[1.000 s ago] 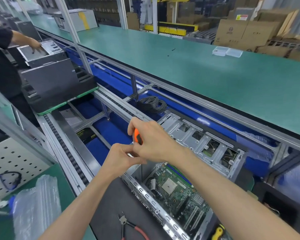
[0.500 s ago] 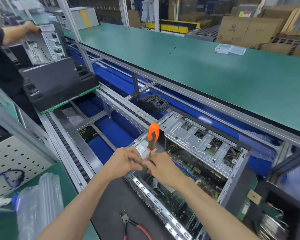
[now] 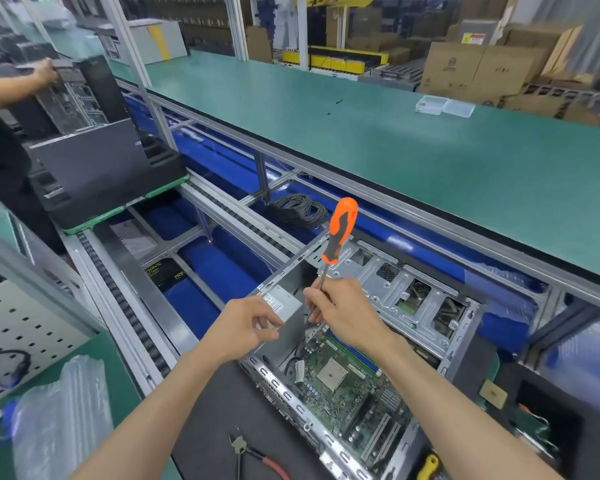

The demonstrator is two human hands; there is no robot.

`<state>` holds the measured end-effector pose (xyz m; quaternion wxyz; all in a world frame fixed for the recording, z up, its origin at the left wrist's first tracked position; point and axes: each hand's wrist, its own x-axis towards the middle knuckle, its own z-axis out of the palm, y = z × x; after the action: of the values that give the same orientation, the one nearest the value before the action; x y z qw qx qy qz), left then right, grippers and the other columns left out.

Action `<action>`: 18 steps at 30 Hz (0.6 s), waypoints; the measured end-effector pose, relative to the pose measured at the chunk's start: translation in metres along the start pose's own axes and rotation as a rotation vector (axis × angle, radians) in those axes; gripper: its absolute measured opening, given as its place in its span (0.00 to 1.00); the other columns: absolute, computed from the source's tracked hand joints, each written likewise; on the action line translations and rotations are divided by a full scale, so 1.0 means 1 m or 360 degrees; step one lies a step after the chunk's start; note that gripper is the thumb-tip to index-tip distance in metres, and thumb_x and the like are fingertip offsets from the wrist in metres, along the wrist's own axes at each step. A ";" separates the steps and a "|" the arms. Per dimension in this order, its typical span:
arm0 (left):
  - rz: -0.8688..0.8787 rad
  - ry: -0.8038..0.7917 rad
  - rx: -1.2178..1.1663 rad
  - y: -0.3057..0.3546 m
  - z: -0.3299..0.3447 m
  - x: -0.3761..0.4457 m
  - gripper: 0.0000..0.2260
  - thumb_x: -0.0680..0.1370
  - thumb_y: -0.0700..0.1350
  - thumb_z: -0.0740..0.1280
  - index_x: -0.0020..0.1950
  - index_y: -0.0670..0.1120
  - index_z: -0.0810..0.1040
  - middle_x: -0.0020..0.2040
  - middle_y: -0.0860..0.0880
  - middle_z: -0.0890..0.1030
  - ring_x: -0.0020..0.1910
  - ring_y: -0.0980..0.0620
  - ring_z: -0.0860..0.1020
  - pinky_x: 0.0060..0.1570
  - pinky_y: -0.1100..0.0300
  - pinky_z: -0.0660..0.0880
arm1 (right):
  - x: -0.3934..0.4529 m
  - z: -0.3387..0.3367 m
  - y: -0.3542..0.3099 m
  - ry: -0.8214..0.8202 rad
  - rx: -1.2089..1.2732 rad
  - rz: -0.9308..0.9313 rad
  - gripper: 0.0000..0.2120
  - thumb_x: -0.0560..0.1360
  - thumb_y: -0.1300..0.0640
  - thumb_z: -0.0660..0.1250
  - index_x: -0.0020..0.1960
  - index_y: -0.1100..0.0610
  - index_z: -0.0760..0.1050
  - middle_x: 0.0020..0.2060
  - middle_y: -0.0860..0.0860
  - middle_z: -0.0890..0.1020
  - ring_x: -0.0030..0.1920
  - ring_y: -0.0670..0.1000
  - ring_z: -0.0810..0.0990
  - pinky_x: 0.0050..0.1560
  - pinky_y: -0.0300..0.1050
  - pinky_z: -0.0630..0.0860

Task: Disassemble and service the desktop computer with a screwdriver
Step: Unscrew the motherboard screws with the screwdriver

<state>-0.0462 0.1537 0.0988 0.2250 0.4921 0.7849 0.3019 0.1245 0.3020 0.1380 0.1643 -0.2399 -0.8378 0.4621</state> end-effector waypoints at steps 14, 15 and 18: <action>0.0209 0.0185 -0.0036 0.000 0.017 0.008 0.11 0.72 0.35 0.74 0.40 0.52 0.85 0.45 0.57 0.79 0.42 0.61 0.77 0.44 0.73 0.69 | -0.007 0.030 0.027 -0.0098 -0.0046 0.0051 0.16 0.82 0.55 0.62 0.40 0.61 0.79 0.38 0.53 0.84 0.36 0.44 0.84 0.47 0.50 0.82; 0.0194 0.0187 -0.0063 0.000 0.016 0.009 0.11 0.73 0.35 0.74 0.41 0.52 0.85 0.45 0.57 0.79 0.42 0.60 0.77 0.43 0.73 0.69 | -0.007 0.035 0.029 -0.0116 -0.0050 0.0065 0.16 0.83 0.55 0.62 0.40 0.59 0.79 0.38 0.53 0.84 0.36 0.43 0.84 0.47 0.49 0.82; 0.0152 0.0171 -0.0072 -0.001 0.015 0.009 0.10 0.74 0.37 0.74 0.41 0.53 0.86 0.45 0.58 0.79 0.43 0.58 0.78 0.43 0.71 0.70 | -0.006 0.045 0.034 -0.0133 -0.0047 0.0096 0.15 0.83 0.56 0.62 0.38 0.52 0.78 0.37 0.52 0.84 0.36 0.43 0.84 0.47 0.49 0.82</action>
<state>-0.0407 0.1655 0.0868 0.1790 0.5070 0.7643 0.3560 0.1162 0.2831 0.0850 0.1116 -0.2479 -0.8430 0.4642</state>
